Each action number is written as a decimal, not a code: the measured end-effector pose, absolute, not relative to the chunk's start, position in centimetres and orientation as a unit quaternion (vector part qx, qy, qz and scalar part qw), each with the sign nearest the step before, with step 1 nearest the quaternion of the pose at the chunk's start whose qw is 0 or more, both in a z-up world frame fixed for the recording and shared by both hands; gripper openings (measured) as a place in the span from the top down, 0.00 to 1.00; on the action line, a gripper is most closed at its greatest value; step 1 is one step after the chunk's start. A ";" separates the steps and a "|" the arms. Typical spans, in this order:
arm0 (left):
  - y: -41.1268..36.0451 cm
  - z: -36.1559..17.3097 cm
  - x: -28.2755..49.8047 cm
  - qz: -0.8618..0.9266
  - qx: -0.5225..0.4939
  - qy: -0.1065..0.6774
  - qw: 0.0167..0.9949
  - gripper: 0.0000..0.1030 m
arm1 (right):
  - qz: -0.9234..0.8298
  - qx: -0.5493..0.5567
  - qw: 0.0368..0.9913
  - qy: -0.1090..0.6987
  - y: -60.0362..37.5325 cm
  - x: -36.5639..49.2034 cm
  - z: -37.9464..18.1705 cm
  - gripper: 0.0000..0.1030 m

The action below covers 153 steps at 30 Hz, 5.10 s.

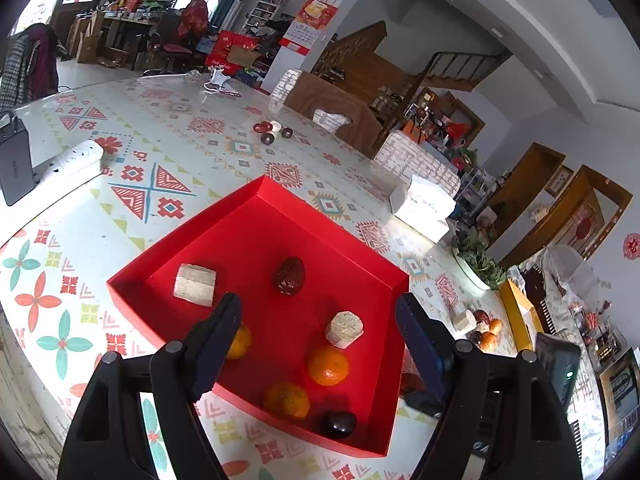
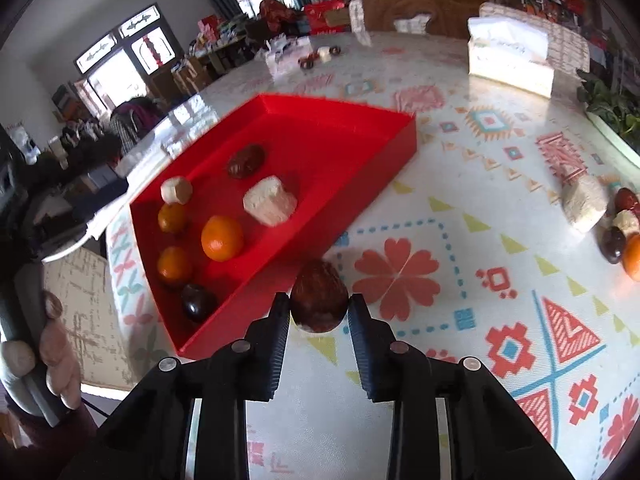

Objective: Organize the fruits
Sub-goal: 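Carry rice cake and date over the red tray and open both tools, then move both tools back toward the fruit pile, then grasp an orange with right tool while left tool grasps a round rice cake, then carry orange and rice cake over the red tray and open both tools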

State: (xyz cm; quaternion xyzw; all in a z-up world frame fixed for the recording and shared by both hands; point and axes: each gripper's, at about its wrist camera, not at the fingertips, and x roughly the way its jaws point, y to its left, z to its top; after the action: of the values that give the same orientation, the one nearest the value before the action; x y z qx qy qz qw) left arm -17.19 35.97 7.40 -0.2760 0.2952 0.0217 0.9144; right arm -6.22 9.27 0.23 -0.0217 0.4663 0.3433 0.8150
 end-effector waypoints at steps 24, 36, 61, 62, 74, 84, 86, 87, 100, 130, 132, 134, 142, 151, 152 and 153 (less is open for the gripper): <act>38.3 7.0 -19.1 0.046 -0.293 0.287 0.911 0.23 | 0.404 -0.043 0.802 0.438 17.9 -5.6 3.8 0.47; 35.0 8.1 -18.4 0.031 -0.262 0.300 0.917 0.23 | 0.343 0.011 0.868 0.360 8.6 -5.4 8.3 0.30; 10.7 3.5 -9.6 -0.144 -0.087 0.432 0.886 0.15 | 0.121 0.188 0.872 0.435 -20.6 -2.0 2.3 0.30; 10.3 3.0 -9.1 -0.140 -0.083 0.436 0.885 0.15 | 0.127 0.181 0.871 0.438 -19.9 -1.4 2.3 0.33; 8.9 0.8 -5.1 -0.100 -0.044 0.464 0.879 0.15 | 0.147 0.125 0.864 0.465 -12.8 4.1 0.4 0.35; 7.8 0.0 -4.4 -0.064 0.012 0.470 0.880 0.04 | 0.140 0.087 0.873 0.460 -10.6 4.6 -0.2 0.57; 7.8 -0.1 -4.4 -0.057 0.016 0.474 0.878 0.00 | 0.139 0.090 0.874 0.457 -10.9 4.5 -0.1 0.62; 7.8 -0.2 -4.3 -0.054 0.019 0.476 0.877 0.00 | 0.138 0.094 0.873 0.458 -11.2 4.5 -0.2 0.62; 7.9 -0.2 -4.2 -0.072 0.028 0.489 0.869 0.00 | 0.149 0.153 0.865 0.454 -14.2 3.9 0.4 0.62; 5.5 0.8 6.1 -0.110 0.013 0.449 0.886 0.66 | 0.166 0.122 0.855 0.476 -13.2 4.2 -0.9 0.61; 5.7 1.0 5.8 -0.113 0.007 0.450 0.886 0.65 | 0.165 0.118 0.856 0.476 -13.0 4.1 -0.9 0.62; 6.2 1.3 5.3 -0.115 -0.003 0.445 0.888 0.66 | 0.166 0.120 0.855 0.476 -13.0 4.1 -0.9 0.63; 10.5 4.5 0.2 -0.118 -0.072 0.413 0.900 0.65 | 0.215 0.158 0.845 0.464 -13.0 3.7 -0.4 0.64; 23.0 7.4 -7.9 -0.023 -0.165 0.348 0.922 0.65 | 0.250 0.127 0.854 0.438 -9.9 1.9 0.8 0.64; 24.6 7.4 -8.6 -0.006 -0.170 0.344 0.923 0.65 | 0.249 0.121 0.856 0.436 -9.5 1.7 1.0 0.64; 26.3 7.4 -9.3 0.013 -0.175 0.342 0.923 0.65 | 0.251 0.116 0.857 0.435 -8.9 1.5 1.2 0.64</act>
State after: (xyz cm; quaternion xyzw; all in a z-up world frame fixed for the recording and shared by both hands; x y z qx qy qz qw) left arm -9.27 26.32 7.41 -0.1745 0.3421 0.0131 0.9232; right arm 1.49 -8.94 1.19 0.1156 0.4348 0.2505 0.8572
